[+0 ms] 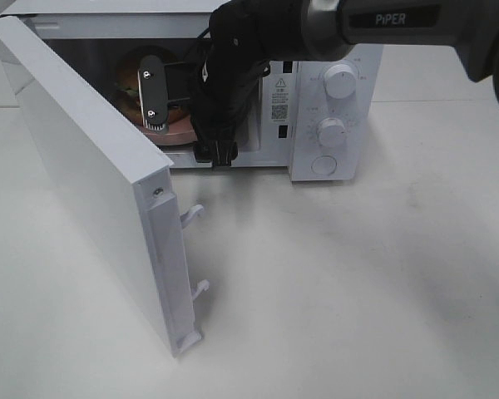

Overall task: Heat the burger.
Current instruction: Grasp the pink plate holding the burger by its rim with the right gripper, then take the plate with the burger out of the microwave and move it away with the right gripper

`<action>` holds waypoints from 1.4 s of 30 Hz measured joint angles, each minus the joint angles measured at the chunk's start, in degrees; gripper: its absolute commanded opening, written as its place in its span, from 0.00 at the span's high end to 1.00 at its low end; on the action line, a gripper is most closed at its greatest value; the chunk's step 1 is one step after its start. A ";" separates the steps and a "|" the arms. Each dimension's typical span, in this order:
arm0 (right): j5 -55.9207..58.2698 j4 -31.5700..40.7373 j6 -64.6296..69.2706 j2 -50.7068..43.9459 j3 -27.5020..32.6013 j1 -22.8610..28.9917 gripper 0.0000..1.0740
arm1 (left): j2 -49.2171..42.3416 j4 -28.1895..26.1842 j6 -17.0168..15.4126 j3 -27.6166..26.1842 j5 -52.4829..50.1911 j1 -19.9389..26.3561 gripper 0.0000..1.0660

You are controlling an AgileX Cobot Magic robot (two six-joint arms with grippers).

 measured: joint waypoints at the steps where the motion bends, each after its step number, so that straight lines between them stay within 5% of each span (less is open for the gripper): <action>1: 0.74 -0.11 0.23 1.03 -2.01 0.00 0.23 | 0.00 0.00 0.00 0.00 0.00 0.00 0.08; 21: 0.86 -0.80 0.57 8.94 -11.12 0.00 0.29 | 0.00 0.00 0.00 0.00 0.00 0.00 0.08; 28: -0.40 -0.46 0.69 10.54 -12.55 0.00 0.53 | 0.00 0.00 0.00 0.00 0.00 0.00 0.08; 30: -0.57 0.29 1.15 11.12 -13.06 0.00 0.71 | 0.00 0.00 0.00 0.00 0.00 0.00 0.08; 31: -0.57 0.29 1.15 11.12 -13.06 0.00 0.71 | 0.00 0.00 0.00 0.00 0.00 0.00 0.08; 33: 1.03 1.83 1.20 11.34 -13.06 0.11 0.92 | 0.00 0.00 0.00 0.00 0.00 0.00 0.08; 35: 1.26 1.83 1.15 11.34 -13.06 0.23 1.00 | 0.00 0.00 0.00 0.00 0.00 0.00 0.08; 42: 1.09 1.49 1.60 11.34 -13.06 0.63 1.00 | 0.00 0.00 0.00 0.00 0.00 0.00 0.08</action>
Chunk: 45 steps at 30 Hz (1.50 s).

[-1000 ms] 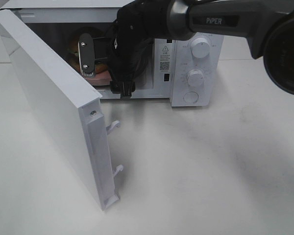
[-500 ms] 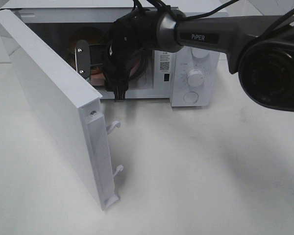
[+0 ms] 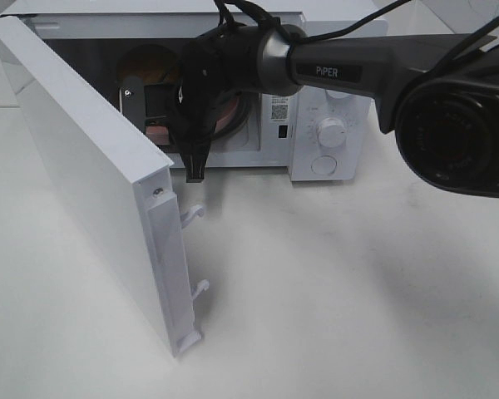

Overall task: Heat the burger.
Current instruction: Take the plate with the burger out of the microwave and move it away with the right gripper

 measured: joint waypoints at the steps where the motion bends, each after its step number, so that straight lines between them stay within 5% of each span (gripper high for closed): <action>1: 0.00 0.06 0.00 0.00 0.00 0.00 1.00 | 0.00 0.00 0.00 0.00 0.00 0.00 0.08; 20: 3.38 0.92 -2.98 -4.01 2.29 0.00 1.00 | 0.00 0.00 0.00 0.00 0.00 0.00 0.08; 45: -9.28 8.82 -22.98 -17.65 25.78 0.00 1.00 | 0.00 0.00 0.00 0.00 0.00 0.00 0.08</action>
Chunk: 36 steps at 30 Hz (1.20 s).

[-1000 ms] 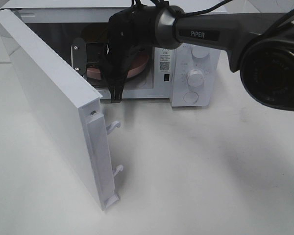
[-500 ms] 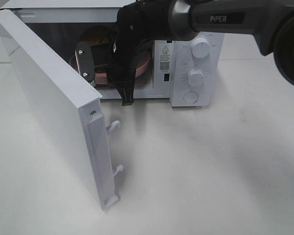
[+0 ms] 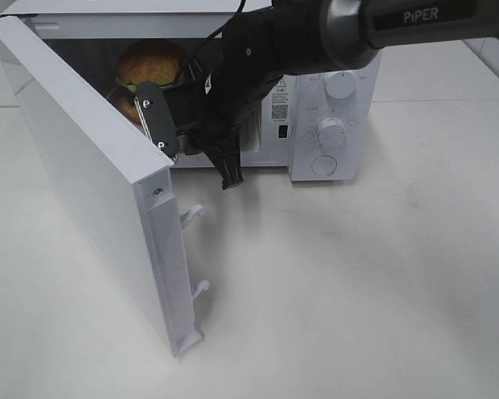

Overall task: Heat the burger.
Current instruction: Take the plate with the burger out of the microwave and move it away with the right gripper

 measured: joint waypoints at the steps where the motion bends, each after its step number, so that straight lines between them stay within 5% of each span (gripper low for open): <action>1: 0.00 0.00 0.00 0.00 0.00 0.00 1.00 | 0.00 0.00 0.00 0.00 0.00 0.00 0.08; 20: -3.50 11.29 -15.13 -9.74 13.58 -1.66 1.00 | 0.00 0.00 0.00 0.00 -0.06 0.00 0.08; 36: -5.73 12.32 -17.76 -17.82 24.47 -1.38 1.00 | 0.00 0.00 0.00 0.00 -0.06 0.00 0.08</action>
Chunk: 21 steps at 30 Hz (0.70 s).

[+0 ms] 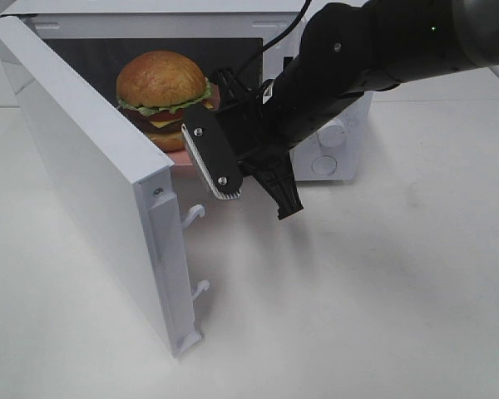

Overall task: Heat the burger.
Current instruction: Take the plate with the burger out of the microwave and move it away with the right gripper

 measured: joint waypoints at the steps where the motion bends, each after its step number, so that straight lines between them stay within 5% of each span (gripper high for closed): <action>1: 0.00 0.00 0.00 0.00 0.00 0.00 1.00 | 0.00 0.00 0.00 0.00 0.00 0.00 0.08; 21: -4.70 -0.06 0.23 -13.01 17.48 -0.11 1.00 | 0.00 0.00 0.00 0.00 0.00 0.00 0.08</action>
